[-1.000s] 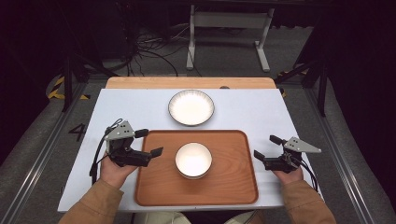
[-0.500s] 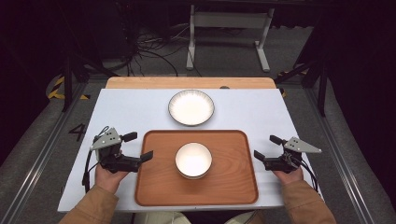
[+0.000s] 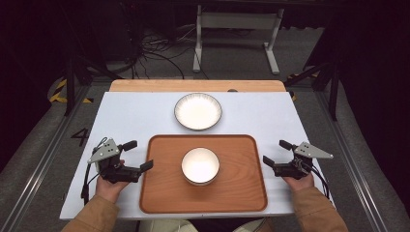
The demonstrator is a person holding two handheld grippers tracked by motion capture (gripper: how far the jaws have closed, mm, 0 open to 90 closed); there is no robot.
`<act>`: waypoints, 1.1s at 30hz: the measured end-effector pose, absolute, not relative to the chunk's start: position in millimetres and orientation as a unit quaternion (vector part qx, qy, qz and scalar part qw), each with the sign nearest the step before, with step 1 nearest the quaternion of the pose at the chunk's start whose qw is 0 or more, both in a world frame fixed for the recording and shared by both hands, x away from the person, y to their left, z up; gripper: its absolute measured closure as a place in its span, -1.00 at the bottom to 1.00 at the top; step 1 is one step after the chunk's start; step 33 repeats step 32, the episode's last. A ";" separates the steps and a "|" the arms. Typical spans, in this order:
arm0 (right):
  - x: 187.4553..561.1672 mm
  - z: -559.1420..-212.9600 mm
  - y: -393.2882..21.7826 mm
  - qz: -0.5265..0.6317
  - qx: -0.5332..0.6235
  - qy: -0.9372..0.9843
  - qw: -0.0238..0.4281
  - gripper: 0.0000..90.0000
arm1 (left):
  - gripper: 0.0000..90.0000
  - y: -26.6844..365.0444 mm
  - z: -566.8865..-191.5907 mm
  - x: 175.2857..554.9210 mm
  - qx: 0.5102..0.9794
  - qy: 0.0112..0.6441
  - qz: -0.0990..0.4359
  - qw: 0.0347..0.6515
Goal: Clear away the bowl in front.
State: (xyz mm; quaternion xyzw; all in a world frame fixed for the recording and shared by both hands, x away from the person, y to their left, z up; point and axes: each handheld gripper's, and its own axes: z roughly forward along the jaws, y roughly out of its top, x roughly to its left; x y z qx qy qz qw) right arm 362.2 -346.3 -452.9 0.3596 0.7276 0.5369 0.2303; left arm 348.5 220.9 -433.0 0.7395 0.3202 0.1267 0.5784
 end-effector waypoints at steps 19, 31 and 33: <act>361.8 -452.6 -346.9 0.542 0.358 0.725 0.229 -0.95 | -1.00 225.9 -461.8 350.9 0.751 0.328 0.127 0.558; 361.7 -452.5 -347.0 0.541 0.358 0.726 0.229 -0.95 | -1.00 223.9 -462.7 349.5 0.753 0.323 0.132 0.558; 361.8 -452.5 -347.0 0.541 0.357 0.726 0.230 -0.95 | -1.00 224.2 -462.6 349.5 0.753 0.323 0.131 0.557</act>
